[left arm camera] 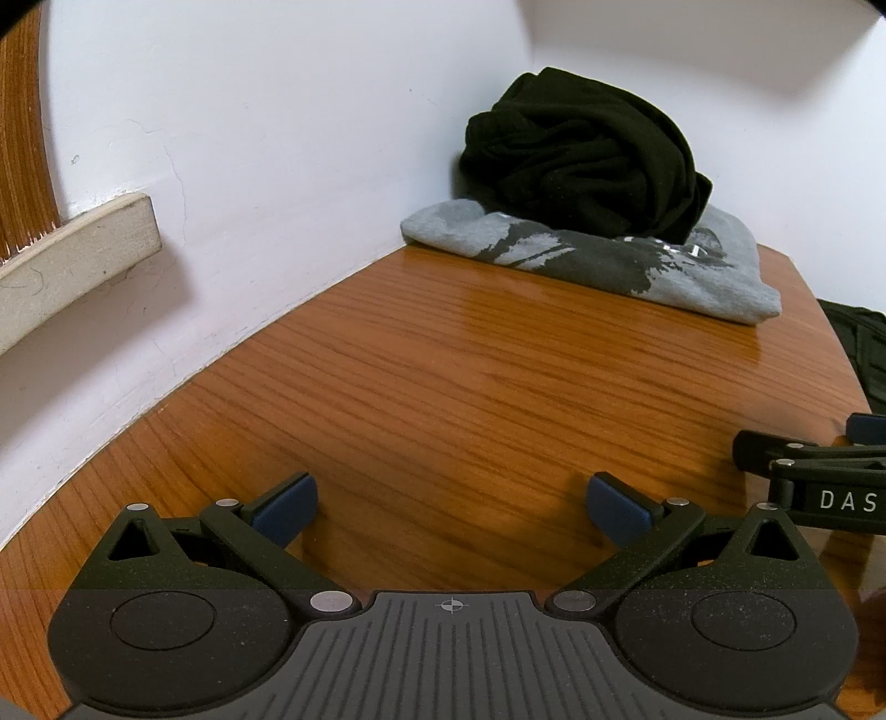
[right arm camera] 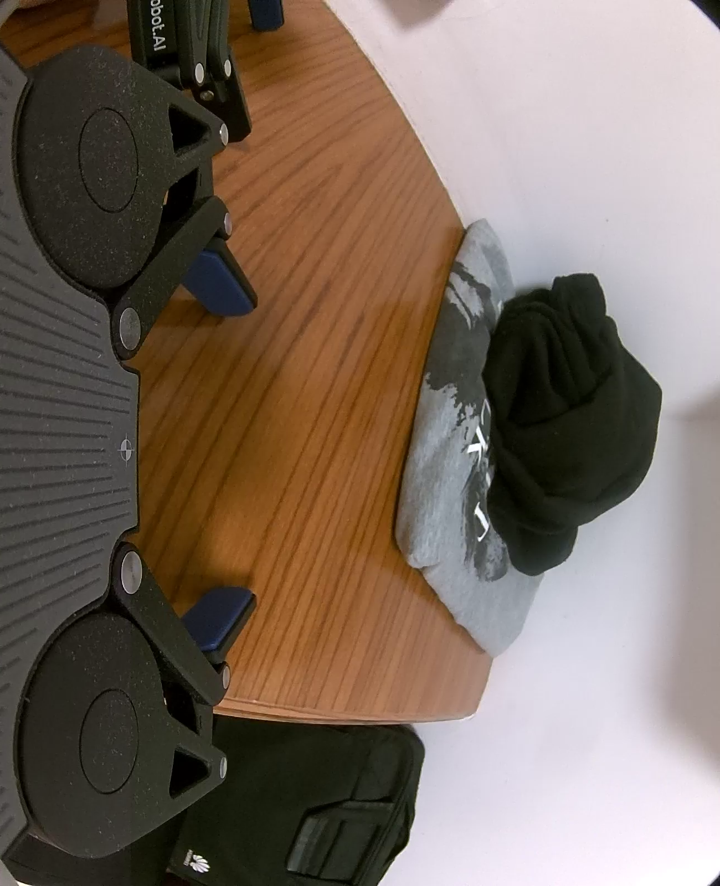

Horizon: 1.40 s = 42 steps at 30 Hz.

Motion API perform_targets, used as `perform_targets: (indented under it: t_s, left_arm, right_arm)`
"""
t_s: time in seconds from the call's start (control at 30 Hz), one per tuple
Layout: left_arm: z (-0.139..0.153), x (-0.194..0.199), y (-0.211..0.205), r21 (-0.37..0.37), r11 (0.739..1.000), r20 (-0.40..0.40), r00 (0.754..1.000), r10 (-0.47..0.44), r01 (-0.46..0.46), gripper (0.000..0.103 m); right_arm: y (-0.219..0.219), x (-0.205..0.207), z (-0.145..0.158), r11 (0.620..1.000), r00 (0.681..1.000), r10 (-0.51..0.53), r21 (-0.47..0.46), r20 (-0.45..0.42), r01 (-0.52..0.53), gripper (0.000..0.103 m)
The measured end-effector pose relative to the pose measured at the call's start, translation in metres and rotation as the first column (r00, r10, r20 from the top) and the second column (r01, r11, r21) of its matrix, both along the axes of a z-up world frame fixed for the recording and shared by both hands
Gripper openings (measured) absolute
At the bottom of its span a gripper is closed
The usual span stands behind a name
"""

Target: Fold clothes

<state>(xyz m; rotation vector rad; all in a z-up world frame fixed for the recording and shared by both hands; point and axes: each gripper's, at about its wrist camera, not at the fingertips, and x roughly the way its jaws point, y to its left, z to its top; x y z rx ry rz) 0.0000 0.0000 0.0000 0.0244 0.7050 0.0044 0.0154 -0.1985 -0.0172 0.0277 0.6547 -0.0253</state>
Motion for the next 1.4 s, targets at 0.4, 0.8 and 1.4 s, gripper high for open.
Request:
perform_targets:
  t_s: [0.4,0.8,1.4]
  left_arm:
    - [-0.0009,-0.0004,0.0008,0.0,1.0,0.0,1.0,0.0,0.0,0.103]
    - [-0.0013,-0.0001,0.0011,-0.001,1.0,0.0,1.0,-0.001,0.001,0.103]
    - [-0.0012,0.0006,0.0011,-0.001,1.0,0.0,1.0,-0.001,0.001,0.103]
  right_arm:
    - [0.0012,-0.0009,0.0015,1.0,1.0,0.002,0.0,0.001,-0.002,0.103]
    - [-0.0002,0.0005,0.0007,1.0,1.0,0.002,0.0,0.0,-0.002,0.103]
    - [0.0008,-0.0003,0.0005,1.0,1.0,0.003,0.001,0.0,-0.003,0.103]
